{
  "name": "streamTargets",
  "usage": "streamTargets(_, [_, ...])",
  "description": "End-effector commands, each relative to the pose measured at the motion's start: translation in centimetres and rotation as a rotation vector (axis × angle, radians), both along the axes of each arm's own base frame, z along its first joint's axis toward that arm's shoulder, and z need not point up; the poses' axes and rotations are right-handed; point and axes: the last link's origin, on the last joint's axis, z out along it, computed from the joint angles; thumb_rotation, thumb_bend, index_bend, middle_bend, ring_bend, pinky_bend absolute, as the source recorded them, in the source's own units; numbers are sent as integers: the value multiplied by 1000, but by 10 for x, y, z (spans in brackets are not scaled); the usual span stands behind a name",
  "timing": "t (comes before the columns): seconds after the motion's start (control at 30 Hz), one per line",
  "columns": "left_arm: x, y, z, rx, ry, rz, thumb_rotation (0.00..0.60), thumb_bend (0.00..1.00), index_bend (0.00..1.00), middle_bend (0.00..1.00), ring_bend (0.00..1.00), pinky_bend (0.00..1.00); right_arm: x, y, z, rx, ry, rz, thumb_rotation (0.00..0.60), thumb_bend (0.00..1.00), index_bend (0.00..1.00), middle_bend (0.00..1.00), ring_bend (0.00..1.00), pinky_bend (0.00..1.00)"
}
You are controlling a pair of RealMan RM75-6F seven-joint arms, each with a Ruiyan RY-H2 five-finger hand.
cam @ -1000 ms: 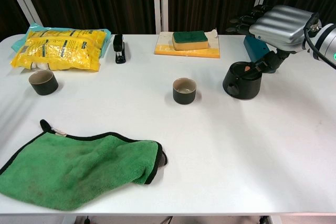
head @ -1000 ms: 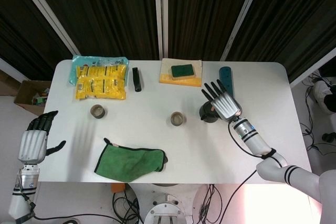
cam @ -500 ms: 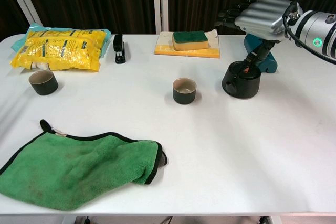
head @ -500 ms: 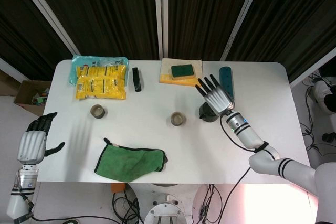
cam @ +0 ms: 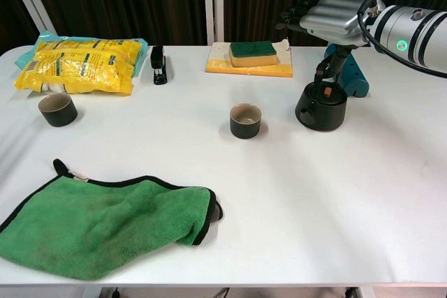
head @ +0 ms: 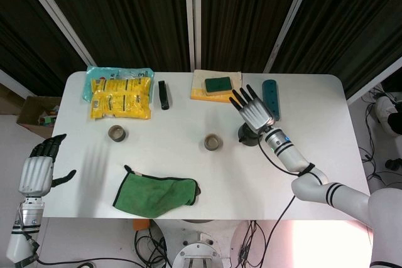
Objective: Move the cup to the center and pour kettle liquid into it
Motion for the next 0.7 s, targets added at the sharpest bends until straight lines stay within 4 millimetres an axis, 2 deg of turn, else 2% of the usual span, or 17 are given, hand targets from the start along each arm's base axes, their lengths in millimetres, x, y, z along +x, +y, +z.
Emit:
streamTargets(0.03, [1, 0, -1, -5, 1, -1, 600, 124, 111, 142, 148, 225, -5, 3, 4, 30, 5, -15, 501, 176, 0, 0, 0, 0])
streamTargets(0.2, [1, -1, -2, -16, 5, 0, 600, 124, 111, 141, 148, 226, -10, 8, 23, 55, 14, -18, 487, 176, 0, 0, 0, 0])
streamTargets(0.3, [1, -2, -2, -19, 8, 1, 600, 125, 111, 137, 148, 226, -9, 11, 38, 71, -5, -33, 474, 112, 0, 0, 0, 0])
streamTargets(0.37, [2, -2, -2, -21, 9, 1, 600, 124, 112, 137, 148, 226, -6, 13, 52, 78, -30, -45, 431, 32, 0, 0, 0, 0])
streamTargets(0.47, [3, -3, -3, -22, 7, 0, 600, 124, 113, 137, 148, 226, 2, 16, 66, 79, -75, -47, 333, 0, 0, 0, 0, 0])
streamTargets(0.57, [5, -3, -3, -22, 6, 1, 600, 124, 117, 137, 148, 227, 9, 20, 73, 115, -117, -71, 284, 14, 0, 13, 0, 0])
streamTargets(0.7, [6, -3, -6, -31, 3, 1, 600, 125, 123, 137, 148, 230, 9, 19, 73, 171, -153, -129, 255, 164, 0, 115, 12, 0])
